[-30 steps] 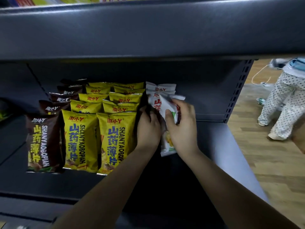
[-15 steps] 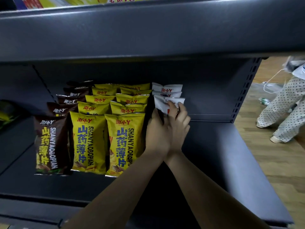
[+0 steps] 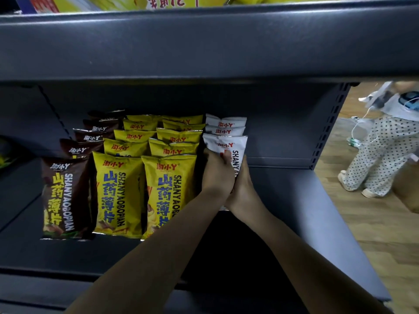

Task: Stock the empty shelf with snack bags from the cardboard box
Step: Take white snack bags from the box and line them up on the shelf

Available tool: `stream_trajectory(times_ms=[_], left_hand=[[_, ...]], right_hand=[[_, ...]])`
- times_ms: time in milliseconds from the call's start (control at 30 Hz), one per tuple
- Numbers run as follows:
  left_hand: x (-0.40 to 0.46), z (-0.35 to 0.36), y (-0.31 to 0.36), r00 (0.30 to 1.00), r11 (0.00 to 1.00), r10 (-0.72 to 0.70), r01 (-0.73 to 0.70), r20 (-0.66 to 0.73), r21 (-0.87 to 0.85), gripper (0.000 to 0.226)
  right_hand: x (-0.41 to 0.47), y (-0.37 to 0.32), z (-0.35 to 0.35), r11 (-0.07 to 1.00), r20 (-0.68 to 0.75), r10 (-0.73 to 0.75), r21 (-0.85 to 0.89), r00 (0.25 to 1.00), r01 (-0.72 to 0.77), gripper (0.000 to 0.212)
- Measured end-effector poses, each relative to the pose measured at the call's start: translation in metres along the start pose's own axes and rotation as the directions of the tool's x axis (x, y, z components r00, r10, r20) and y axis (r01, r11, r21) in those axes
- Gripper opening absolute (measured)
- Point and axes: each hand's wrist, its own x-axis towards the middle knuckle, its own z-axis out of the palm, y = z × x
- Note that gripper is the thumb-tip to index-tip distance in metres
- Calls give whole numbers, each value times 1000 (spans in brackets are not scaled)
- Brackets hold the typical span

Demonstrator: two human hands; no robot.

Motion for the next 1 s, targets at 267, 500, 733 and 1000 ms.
stream_trajectory(times_ms=[267, 500, 733, 1000], left_hand=[[6, 4, 3, 1000, 996, 31, -31, -6, -83, 53], [9, 5, 1, 1000, 999, -12, 12, -3, -38, 58], [6, 4, 2, 1000, 1000, -15, 14, -19, -18, 61], [-18, -2, -7, 998, 989, 45, -40, -33, 145, 55]], right_hand=[[6, -14, -6, 996, -15, -86, -8, 996, 86, 88], [2, -17, -13, 999, 28, -6, -41, 1000, 7, 99], [0, -12, -17, 937, 59, -74, -336, 995, 90, 107], [-6, -22, -16, 950, 47, 43, -311, 998, -26, 88]])
